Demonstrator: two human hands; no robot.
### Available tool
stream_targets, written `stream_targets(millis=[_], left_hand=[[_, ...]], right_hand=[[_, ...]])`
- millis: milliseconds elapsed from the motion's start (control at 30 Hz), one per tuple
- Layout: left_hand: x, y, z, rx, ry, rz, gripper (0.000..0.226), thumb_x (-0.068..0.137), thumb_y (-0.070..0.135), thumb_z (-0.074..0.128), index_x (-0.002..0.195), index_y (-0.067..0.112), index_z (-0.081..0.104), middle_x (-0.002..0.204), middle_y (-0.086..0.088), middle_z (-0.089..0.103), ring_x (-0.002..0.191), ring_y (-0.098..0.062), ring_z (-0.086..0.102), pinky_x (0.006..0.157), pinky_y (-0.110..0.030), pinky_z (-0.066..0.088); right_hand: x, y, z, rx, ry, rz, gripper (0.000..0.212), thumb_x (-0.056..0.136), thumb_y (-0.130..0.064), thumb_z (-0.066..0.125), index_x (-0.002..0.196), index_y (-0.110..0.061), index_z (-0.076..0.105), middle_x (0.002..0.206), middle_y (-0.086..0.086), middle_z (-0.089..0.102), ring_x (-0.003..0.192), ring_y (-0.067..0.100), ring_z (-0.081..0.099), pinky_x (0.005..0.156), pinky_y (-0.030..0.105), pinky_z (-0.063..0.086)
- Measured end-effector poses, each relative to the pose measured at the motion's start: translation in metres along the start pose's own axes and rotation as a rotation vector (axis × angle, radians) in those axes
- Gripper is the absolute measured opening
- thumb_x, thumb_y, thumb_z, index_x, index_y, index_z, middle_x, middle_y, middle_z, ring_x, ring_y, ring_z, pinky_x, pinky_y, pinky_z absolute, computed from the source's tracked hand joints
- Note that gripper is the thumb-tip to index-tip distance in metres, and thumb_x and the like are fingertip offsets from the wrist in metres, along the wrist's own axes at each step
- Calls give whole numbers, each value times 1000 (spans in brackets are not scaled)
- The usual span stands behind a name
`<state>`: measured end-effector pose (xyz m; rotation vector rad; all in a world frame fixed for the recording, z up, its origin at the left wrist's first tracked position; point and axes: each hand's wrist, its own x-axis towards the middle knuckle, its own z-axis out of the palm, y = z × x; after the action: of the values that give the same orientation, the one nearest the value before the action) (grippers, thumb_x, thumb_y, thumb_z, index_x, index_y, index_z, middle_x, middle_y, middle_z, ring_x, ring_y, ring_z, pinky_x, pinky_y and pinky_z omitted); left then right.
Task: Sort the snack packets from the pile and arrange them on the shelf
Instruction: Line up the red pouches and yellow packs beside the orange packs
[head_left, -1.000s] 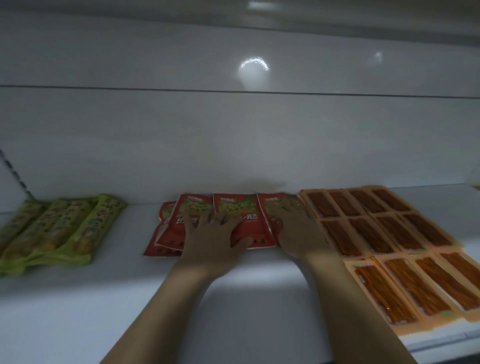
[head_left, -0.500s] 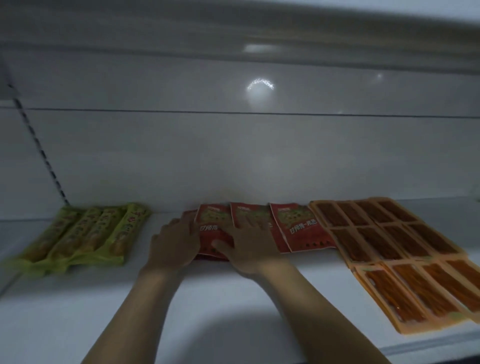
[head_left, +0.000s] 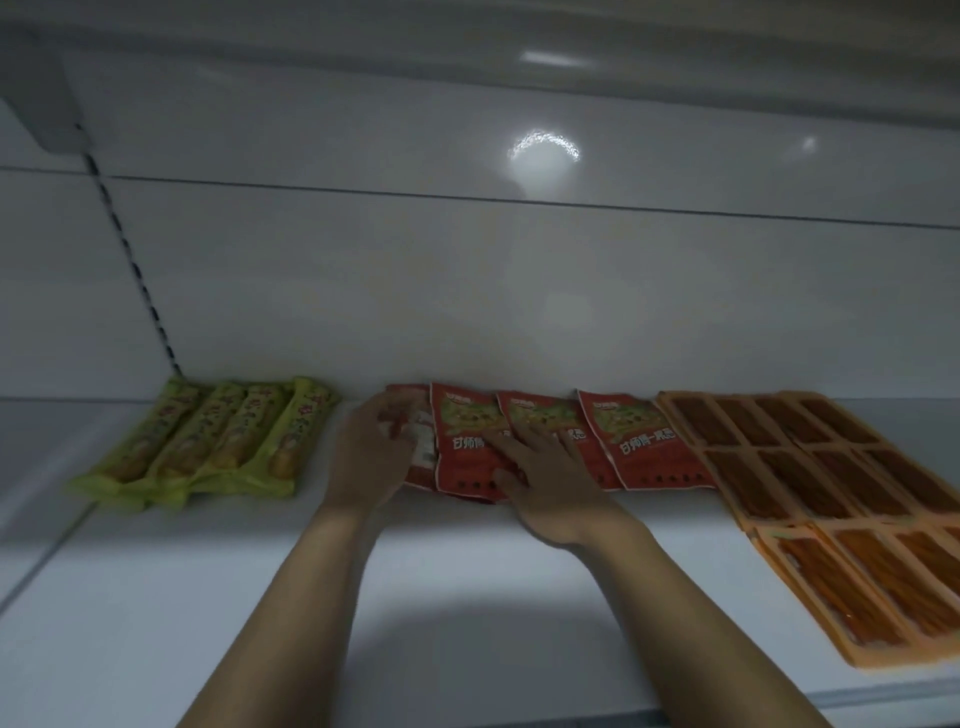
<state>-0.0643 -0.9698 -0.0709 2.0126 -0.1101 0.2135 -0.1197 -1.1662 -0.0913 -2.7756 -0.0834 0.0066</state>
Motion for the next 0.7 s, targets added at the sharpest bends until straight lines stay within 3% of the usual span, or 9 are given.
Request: stream_targets(millis=[133,233,400,467,567,633,700], left_hand=[[5,-3,-20,13,235,-10,34,92,-1,49,116,13,68,111,-4,67,104,-24,62,90,-36,50],[4,-5,-26,14,301,-5,35,91,-2,47,115,12,68,106,-12,69,97,-32,64,79,-38,53],[-3,-6,-18,340,126,1,30,96,8,52,122,13,64,114,-13,65,109,-37,59,82,-34,42],[-2,-10,-17,443,115,-4,31,98,16,48,125,16,63,122,-12,64,114,-38,56,91,-40,44],[-4,-10,-12,524,35,25,38,99,38,47,134,30,58,144,-1,51,138,-31,37,114,-48,27],[-10,-5,-6,582,-72,125,44,99,45,44,142,35,48,154,6,39,146,-23,22,119,-44,14],[-15,-3,-1,655,-185,196,49,99,51,39,147,38,39,158,7,31,149,-19,15,120,-46,10]], right_hand=[[0,-2,3,-52,-1,11,51,105,-41,29,154,-42,17,165,-2,2,151,17,-8,121,39,-11],[-1,-5,4,-78,24,21,51,104,-42,27,154,-42,17,165,-1,3,151,17,-6,122,40,-9],[-1,-9,5,-71,50,41,51,103,-40,29,154,-41,20,165,1,5,151,18,-5,122,41,-8],[-2,-9,6,-72,58,41,51,103,-40,29,153,-40,21,165,2,6,151,18,-5,122,41,-8],[-2,-8,8,-79,77,35,51,103,-41,29,153,-39,22,165,2,7,152,18,-4,122,42,-8],[-2,-7,10,-86,85,39,51,103,-44,28,153,-40,23,165,2,7,152,18,-5,122,42,-8],[-1,-7,11,-98,84,52,53,101,-53,28,153,-41,22,165,1,6,151,17,-6,122,43,-8]])
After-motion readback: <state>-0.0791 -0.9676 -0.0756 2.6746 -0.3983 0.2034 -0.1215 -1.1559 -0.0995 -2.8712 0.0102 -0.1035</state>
